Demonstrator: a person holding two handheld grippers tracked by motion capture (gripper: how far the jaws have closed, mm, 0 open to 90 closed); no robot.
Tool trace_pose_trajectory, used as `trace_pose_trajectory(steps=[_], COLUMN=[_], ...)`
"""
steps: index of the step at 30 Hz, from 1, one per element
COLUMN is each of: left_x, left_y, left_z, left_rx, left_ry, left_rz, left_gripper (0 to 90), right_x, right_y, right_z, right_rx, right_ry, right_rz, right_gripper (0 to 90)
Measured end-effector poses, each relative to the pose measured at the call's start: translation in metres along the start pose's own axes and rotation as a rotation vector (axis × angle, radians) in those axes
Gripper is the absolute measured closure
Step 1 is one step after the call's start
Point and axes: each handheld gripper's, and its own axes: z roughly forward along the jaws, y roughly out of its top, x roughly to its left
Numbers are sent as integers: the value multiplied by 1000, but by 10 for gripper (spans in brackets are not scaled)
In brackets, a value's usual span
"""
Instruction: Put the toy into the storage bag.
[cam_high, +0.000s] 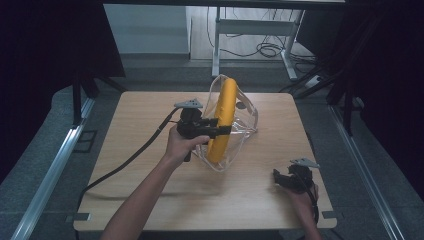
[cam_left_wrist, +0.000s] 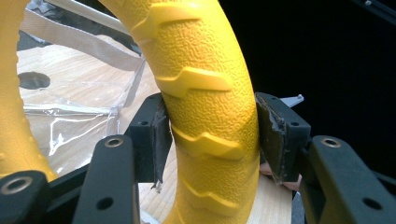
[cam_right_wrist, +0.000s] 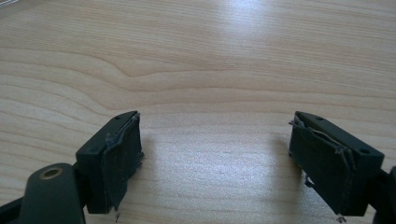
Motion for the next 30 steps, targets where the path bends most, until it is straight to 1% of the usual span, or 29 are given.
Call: trace_pose_trajectory(steps=[3, 6, 7, 8, 11, 12, 15, 19, 22, 23, 25, 26, 27, 28, 30], left_x=[0, -2, -3, -3, -5, -6, -10, -15, -19, -20, -18, -17, -15, -14, -10], left_y=[0, 1, 1, 2, 4, 4, 5, 5, 4, 3, 0, -2, -5, -7, -13], left_z=[1, 1, 0, -1, -6, -8, -13, -21, -27, -29, -34, -37, -40, -43, -50], left_rx=[-3, 5, 0, -8, -23, -25, -34, -37, -32, -37, -47, -49, -45, -46, -50], left_ry=[18, 52, 53, 45, 58, 68, 100, 122, 150, 150, 135, 139, 160, 170, 176], left_rz=[7, 35, 38, 33, 48, 57, 77, 102, 123, 120, 96, 87, 85, 84, 71], left_gripper=[467, 442, 424, 406, 384, 366, 357, 330, 315, 310, 309, 309, 309, 309, 310], right_x=[0, 0, 0, 0, 0, 0, 0, 0, 0, 0, 0, 0, 0, 0, 0], right_y=[0, 0, 0, 0, 0, 0, 0, 0, 0, 0, 0, 0, 0, 0, 0], right_z=[0, 0, 0, 0, 0, 0, 0, 0, 0, 0, 0, 0, 0, 0, 0], right_rx=[0, 0, 0, 0, -1, 0, 1, 1, 1, 1, 1, 1, 1, 1, 1], right_ry=[0, 0, 0, 0, 0, 1, 1, 1, 1, 1, 1, 0, 0, 0, -1], right_rz=[0, 0, 0, 0, 0, 0, 0, 0, 1, 0, 0, 1, 0, 0, 1], right_gripper=[170, 170, 170, 169, 169, 169, 170, 170, 169, 169, 169, 169, 169, 169, 169])
